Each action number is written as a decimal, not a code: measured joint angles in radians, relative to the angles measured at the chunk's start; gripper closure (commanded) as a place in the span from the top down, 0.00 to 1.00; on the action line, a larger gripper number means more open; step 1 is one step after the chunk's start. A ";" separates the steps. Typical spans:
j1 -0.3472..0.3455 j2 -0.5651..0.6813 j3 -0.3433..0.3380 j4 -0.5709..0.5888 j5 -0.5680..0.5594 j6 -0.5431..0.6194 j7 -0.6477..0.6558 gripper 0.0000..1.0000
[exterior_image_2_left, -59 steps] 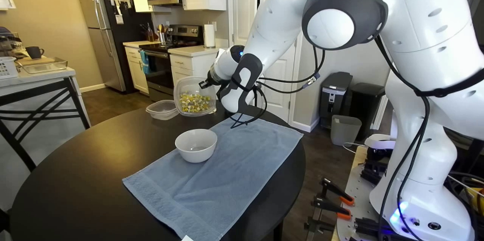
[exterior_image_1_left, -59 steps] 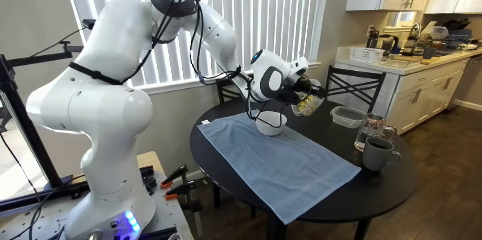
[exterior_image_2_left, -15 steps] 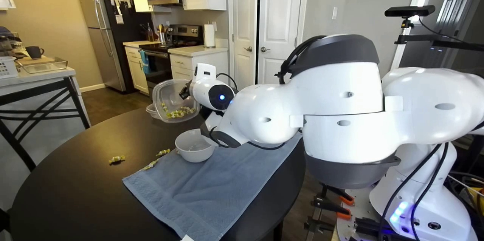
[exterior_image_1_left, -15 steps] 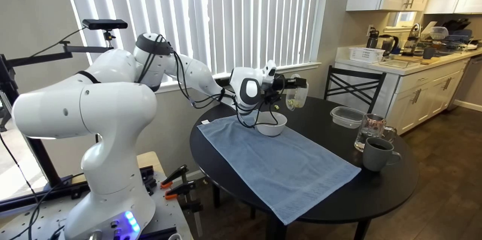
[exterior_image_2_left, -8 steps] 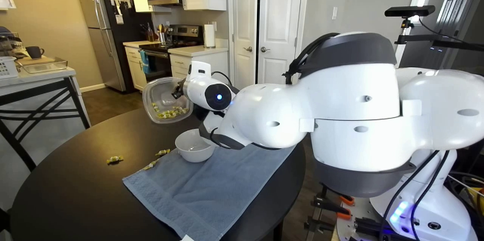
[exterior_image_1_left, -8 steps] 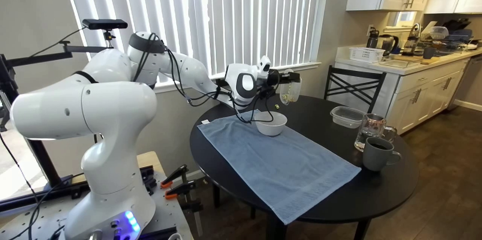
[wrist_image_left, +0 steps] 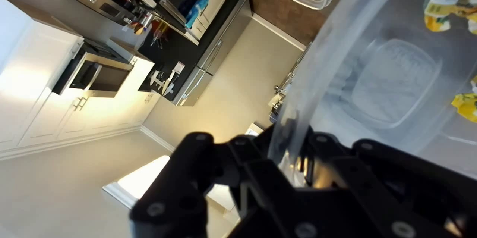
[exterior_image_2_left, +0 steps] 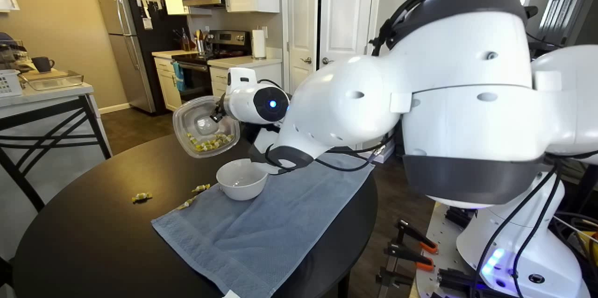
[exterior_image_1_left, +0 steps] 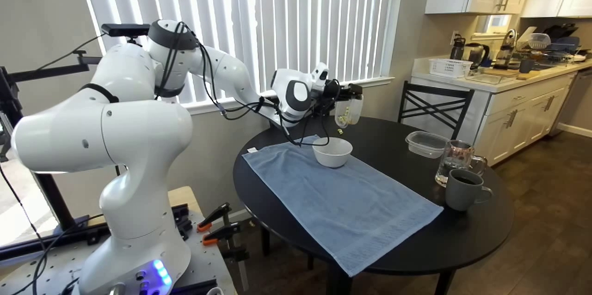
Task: Pour out the contents of the bowl onto the towel
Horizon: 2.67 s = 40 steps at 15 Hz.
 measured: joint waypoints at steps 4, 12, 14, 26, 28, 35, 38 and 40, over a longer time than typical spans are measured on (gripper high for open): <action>0.001 -0.058 -0.025 -0.061 0.001 0.000 -0.057 0.02; 0.123 0.000 -0.173 -0.033 0.053 0.001 -0.082 0.02; 0.146 0.021 -0.186 -0.035 0.058 0.000 -0.083 0.02; 0.167 0.156 -0.186 -0.123 0.053 0.000 -0.160 0.02; 0.178 0.192 -0.181 -0.127 0.050 0.000 -0.171 0.02; 0.216 0.280 -0.187 -0.146 0.043 0.000 -0.298 0.02; 0.228 0.277 -0.215 -0.154 0.045 0.000 -0.394 0.02; 0.230 0.276 -0.225 -0.155 0.046 0.000 -0.439 0.02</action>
